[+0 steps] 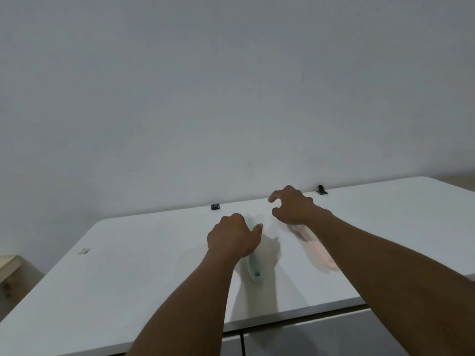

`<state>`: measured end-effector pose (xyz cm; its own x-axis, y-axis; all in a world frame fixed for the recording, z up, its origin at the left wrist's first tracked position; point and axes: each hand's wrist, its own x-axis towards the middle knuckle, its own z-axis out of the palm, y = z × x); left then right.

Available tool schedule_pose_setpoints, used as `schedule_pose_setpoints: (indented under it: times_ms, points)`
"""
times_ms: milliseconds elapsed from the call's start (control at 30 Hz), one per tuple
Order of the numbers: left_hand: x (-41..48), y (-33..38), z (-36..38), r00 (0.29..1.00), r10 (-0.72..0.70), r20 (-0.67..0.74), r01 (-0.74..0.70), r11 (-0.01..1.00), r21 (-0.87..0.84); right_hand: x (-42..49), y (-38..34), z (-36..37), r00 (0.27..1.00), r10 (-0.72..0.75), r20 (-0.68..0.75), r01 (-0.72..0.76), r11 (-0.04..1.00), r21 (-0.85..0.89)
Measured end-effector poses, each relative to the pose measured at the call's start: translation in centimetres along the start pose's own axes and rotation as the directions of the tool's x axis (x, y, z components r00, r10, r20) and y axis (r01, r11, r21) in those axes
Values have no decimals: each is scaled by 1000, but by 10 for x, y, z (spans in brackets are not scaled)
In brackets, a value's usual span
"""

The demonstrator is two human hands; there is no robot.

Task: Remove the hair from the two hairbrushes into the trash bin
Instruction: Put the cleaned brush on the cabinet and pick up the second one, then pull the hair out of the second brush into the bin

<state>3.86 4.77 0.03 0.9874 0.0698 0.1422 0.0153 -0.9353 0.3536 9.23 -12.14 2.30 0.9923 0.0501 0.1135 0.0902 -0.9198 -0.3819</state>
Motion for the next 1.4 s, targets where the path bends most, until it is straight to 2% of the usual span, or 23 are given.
schedule_pose_setpoints:
  times_ms: [133, 267, 367, 467, 633, 767, 933, 1033, 1200, 1400]
  points:
    - [-6, 36, 2, 996, 84, -7, -84, 996, -25, -12, 31, -22, 1000, 21, -9, -20, 994, 109]
    - [-14, 73, 20, 986, 145, 84, -139, 988, -73, -19, 59, -30, 989, 149, -15, -143, 971, 190]
    - [-17, 91, 36, 980, 122, 155, -105, 988, -116, -18, 72, -31, 970, 238, 56, -244, 931, 273]
    - [-17, 103, 48, 984, 74, 161, -60, 994, -92, -11, 79, -27, 961, 222, 166, -266, 905, 333]
    - [-9, 111, 54, 988, 39, 151, -22, 994, -109, 2, 79, -13, 957, 248, 149, -289, 852, 436]
    - [-10, 111, 51, 986, 14, 167, 14, 986, -166, -3, 75, -10, 952, 210, 224, -293, 836, 464]
    - [-19, 106, 42, 989, -15, 147, 61, 948, -314, -18, 71, -23, 954, 273, 128, -291, 725, 624]
    - [-28, 111, 29, 992, 28, 119, 25, 906, -423, -34, 66, -47, 954, 296, 45, -242, 676, 696]
    - [-58, 138, 3, 989, 147, 34, -104, 828, -550, -76, 68, -97, 929, 350, -122, -157, 671, 724]
    - [-111, 180, 7, 955, 293, -41, -261, 772, -579, -147, 102, -141, 891, 392, -228, -129, 702, 701]
